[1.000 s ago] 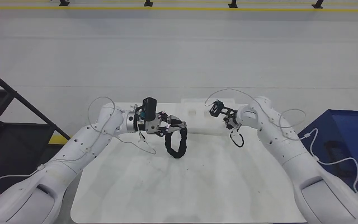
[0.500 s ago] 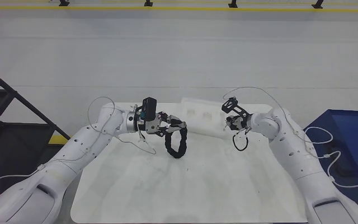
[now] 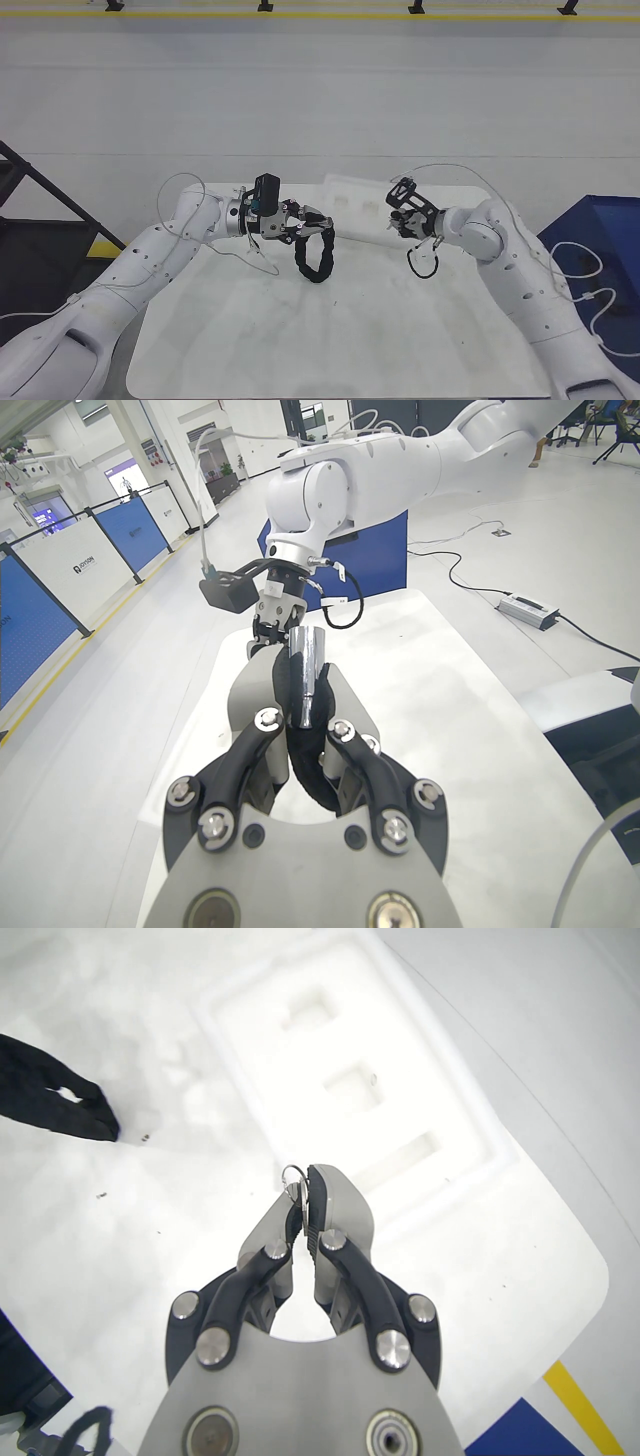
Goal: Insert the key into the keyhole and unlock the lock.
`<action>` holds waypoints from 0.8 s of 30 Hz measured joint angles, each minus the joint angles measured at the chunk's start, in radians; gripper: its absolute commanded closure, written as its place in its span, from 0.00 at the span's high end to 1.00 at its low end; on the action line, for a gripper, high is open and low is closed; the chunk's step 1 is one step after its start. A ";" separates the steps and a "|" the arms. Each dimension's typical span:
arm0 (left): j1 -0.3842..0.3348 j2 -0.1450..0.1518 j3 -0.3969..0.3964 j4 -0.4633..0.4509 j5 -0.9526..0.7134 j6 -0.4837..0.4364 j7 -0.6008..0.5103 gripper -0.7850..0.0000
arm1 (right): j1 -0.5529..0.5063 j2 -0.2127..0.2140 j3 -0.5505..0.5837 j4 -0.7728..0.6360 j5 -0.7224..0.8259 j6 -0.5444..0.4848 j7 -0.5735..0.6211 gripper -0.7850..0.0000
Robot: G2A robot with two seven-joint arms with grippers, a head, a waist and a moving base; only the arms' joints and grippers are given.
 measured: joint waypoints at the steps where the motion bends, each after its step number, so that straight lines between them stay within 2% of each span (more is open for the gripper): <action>1: 0.000 0.000 0.000 0.000 0.000 0.000 0.000 0.00 | -0.012 0.003 0.007 -0.025 0.009 0.000 0.002 0.00; 5: 0.000 0.000 0.000 0.000 0.000 0.000 0.000 0.00 | -0.069 0.016 0.036 -0.147 0.007 -0.013 0.004 0.00; 11: 0.000 0.000 0.000 0.000 0.000 0.000 0.000 0.00 | -0.171 0.036 0.101 -0.308 0.022 -0.046 -0.066 0.00; 18: 0.000 0.000 0.000 0.000 0.000 0.000 0.000 0.00 | -0.268 0.045 0.184 -0.337 0.137 -0.020 -0.227 0.00; 24: 0.000 0.000 0.000 0.000 0.000 0.000 0.000 0.00 | -0.313 0.048 0.210 -0.314 0.250 -0.083 -0.323 0.00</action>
